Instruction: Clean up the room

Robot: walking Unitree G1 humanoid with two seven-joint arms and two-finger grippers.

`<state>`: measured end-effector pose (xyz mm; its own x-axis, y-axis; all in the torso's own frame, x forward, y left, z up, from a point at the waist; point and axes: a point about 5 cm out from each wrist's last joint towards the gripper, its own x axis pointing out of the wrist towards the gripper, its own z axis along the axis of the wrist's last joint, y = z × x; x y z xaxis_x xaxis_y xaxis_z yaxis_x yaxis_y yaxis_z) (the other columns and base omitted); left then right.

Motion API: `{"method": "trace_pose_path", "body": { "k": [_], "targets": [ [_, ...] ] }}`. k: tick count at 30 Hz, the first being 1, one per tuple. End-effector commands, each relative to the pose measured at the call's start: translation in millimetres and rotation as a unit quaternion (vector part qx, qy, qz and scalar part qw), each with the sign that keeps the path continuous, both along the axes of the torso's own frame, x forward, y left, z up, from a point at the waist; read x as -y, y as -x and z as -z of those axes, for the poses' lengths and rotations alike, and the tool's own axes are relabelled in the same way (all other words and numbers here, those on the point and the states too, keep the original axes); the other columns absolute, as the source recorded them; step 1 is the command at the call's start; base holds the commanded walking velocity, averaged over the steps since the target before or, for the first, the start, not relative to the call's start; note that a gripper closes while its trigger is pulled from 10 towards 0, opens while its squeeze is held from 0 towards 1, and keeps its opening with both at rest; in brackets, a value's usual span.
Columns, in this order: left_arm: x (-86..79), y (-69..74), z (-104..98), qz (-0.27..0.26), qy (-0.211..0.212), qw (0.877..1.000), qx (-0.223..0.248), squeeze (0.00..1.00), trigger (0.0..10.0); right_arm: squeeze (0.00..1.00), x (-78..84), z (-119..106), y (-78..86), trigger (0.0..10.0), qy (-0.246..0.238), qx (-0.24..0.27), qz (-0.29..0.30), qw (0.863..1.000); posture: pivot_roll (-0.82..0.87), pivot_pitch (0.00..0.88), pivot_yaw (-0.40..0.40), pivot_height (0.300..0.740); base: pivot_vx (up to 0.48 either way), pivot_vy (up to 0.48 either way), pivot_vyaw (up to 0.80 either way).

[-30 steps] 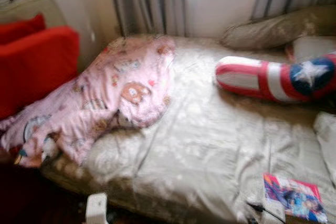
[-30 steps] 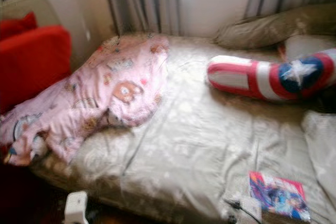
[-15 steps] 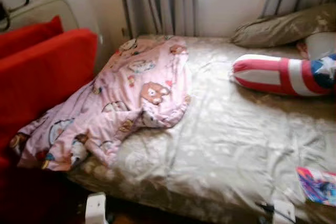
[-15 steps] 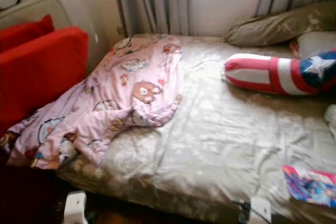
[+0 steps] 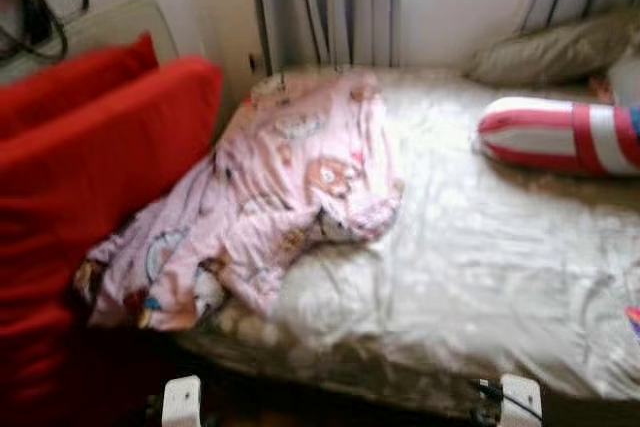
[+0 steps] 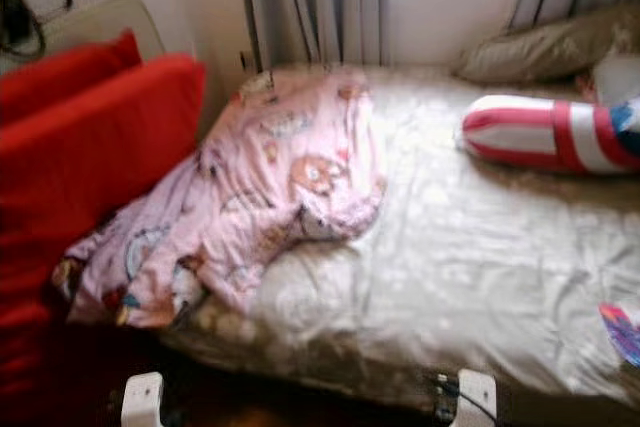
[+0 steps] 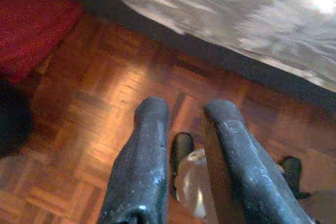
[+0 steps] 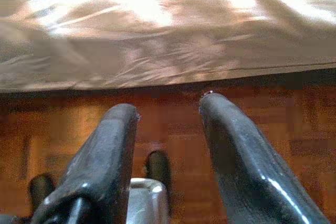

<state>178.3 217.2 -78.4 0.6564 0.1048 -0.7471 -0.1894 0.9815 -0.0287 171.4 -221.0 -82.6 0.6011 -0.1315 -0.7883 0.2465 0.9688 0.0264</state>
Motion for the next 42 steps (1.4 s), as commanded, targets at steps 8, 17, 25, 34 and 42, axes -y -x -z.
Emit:
{"method": "trace_pose_path", "body": {
  "k": [8, 17, 25, 34, 42],
  "targets": [
    [-2.1, 7.3, 3, -0.002, -0.008, 1.0, -0.012, 0.0, 10.0, 0.0, 14.3, 2, 14.1, 10.0, 0.002, -0.006, 0.0, 1.0, -0.05, 0.0, 0.047, 0.74, 0.0, 0.147, 0.0],
    [-1.1, 8.4, 4, -0.004, -0.005, 1.0, -0.009, 0.0, 10.0, 0.0, 25.8, -1, 14.6, 10.0, 0.012, 0.0, -0.013, 1.0, -0.05, 0.0, 0.046, 0.74, 0.0, 0.0, 0.35],
    [2.5, 7.8, 4, -0.004, -0.002, 1.0, -0.009, 0.0, 10.0, 0.0, 22.5, -5, 1.7, 10.0, 0.01, 0.005, -0.015, 1.0, -0.05, 0.0, 0.042, 0.74, 0.0, 0.0, 0.8],
    [7.2, 6.4, 5, -0.012, 0.002, 1.0, -0.01, 0.0, 10.0, 0.0, -9.3, -1, -5.9, 10.0, -0.002, 0.003, -0.03, 1.0, -0.05, 0.0, 0.039, 0.74, 0.0, 0.0, 0.8],
    [14.5, -0.9, 3, -0.005, 0.002, 1.0, -0.006, 0.0, 10.0, 0.0, -8.8, -1, -4.8, 10.0, -0.006, 0.008, -0.018, 1.0, -0.06, 0.0, 0.041, 0.74, 0.0, 0.0, 0.27]
  ]
}}
